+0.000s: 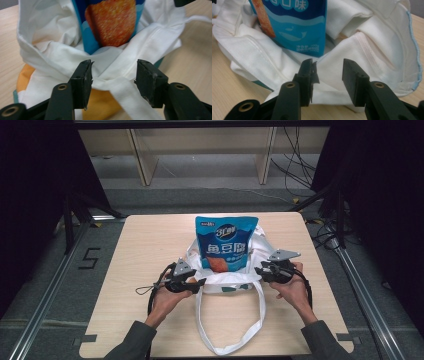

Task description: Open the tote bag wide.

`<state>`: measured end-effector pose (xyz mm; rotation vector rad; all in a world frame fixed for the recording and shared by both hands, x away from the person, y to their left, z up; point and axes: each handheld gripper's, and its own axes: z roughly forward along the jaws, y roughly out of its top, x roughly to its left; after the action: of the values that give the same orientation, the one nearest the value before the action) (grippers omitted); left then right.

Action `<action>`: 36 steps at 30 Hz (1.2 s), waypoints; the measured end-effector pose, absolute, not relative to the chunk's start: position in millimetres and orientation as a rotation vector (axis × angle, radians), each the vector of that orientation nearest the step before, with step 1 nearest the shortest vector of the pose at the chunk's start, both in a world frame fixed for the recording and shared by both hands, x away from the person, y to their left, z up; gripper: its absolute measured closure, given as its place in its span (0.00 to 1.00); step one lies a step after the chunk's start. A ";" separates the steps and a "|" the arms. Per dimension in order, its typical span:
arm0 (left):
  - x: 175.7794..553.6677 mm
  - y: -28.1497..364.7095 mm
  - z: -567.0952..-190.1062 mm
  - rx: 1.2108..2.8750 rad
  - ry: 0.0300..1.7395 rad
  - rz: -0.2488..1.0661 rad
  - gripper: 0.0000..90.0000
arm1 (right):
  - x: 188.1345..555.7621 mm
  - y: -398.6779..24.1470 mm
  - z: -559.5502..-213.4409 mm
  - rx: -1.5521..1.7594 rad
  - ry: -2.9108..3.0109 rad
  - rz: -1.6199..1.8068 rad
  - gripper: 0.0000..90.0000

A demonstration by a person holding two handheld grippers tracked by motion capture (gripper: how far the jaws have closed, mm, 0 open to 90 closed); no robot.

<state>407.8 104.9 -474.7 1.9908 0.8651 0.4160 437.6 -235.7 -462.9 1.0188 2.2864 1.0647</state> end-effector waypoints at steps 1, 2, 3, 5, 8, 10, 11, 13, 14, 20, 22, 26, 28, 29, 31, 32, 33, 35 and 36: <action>407.8 104.9 -474.7 1.991 0.865 0.416 0.50 | 437.6 -235.7 -462.9 1.019 2.286 1.065 0.68; 401.6 102.7 -469.7 1.999 0.847 0.445 0.48 | 435.6 -238.0 -459.3 1.000 2.298 1.072 0.64; 401.6 102.7 -469.7 1.999 0.847 0.445 0.46 | 435.6 -238.0 -459.3 1.000 2.298 1.072 0.64; 398.3 102.3 -467.6 1.986 0.854 0.434 0.45 | 431.9 -237.2 -457.2 1.029 2.283 1.092 0.60; 393.3 104.0 -465.6 2.012 0.835 0.451 0.43 | 427.6 -237.5 -453.4 1.019 2.286 1.101 0.58; 391.0 105.2 -466.2 2.013 0.840 0.455 0.41 | 425.0 -237.8 -451.7 0.996 2.292 1.102 0.57; 389.8 106.2 -466.5 2.011 0.840 0.458 0.40 | 421.9 -236.7 -450.9 1.006 2.283 1.109 0.56; 388.4 109.1 -466.2 2.025 0.827 0.465 0.39 | 421.2 -237.2 -450.3 0.994 2.289 1.108 0.55; 385.8 110.7 -466.9 1.999 0.859 0.471 0.39 | 418.6 -237.6 -449.6 0.996 2.298 1.107 0.55; 383.9 120.3 -464.1 1.977 0.878 0.489 0.38 | 412.5 -240.0 -450.0 0.979 2.306 1.106 0.54; 381.9 122.4 -464.6 1.975 0.887 0.486 0.37 | 408.3 -240.6 -450.0 0.996 2.304 1.114 0.53; 377.8 124.2 -466.3 1.970 0.901 0.475 0.37 | 404.7 -242.1 -450.6 0.994 2.294 1.118 0.52; 376.0 126.7 -467.2 1.983 0.884 0.478 0.37 | 402.9 -242.8 -450.7 0.991 2.300 1.117 0.52; 376.0 126.7 -467.2 1.983 0.884 0.478 0.37 | 402.9 -242.8 -450.7 0.991 2.300 1.117 0.52; 373.6 129.6 -468.2 2.013 0.875 0.482 0.36 | 399.5 -243.1 -450.9 0.993 2.307 1.112 0.51; 373.6 129.6 -468.2 2.013 0.875 0.482 0.36 | 398.5 -243.5 -450.8 0.986 2.314 1.107 0.50; 371.8 127.8 -470.1 1.975 0.902 0.475 0.36 | 396.5 -242.4 -451.4 1.006 2.315 1.111 0.50; 369.8 130.0 -471.6 1.985 0.898 0.479 0.36 | 396.4 -242.8 -452.0 0.984 2.313 1.105 0.49; 368.2 130.7 -472.9 1.989 0.901 0.484 0.36 | 394.7 -242.0 -452.5 0.997 2.316 1.106 0.49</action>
<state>368.2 130.7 -472.9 1.9885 0.9012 0.4844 394.7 -242.0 -452.5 0.9974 2.3158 1.1059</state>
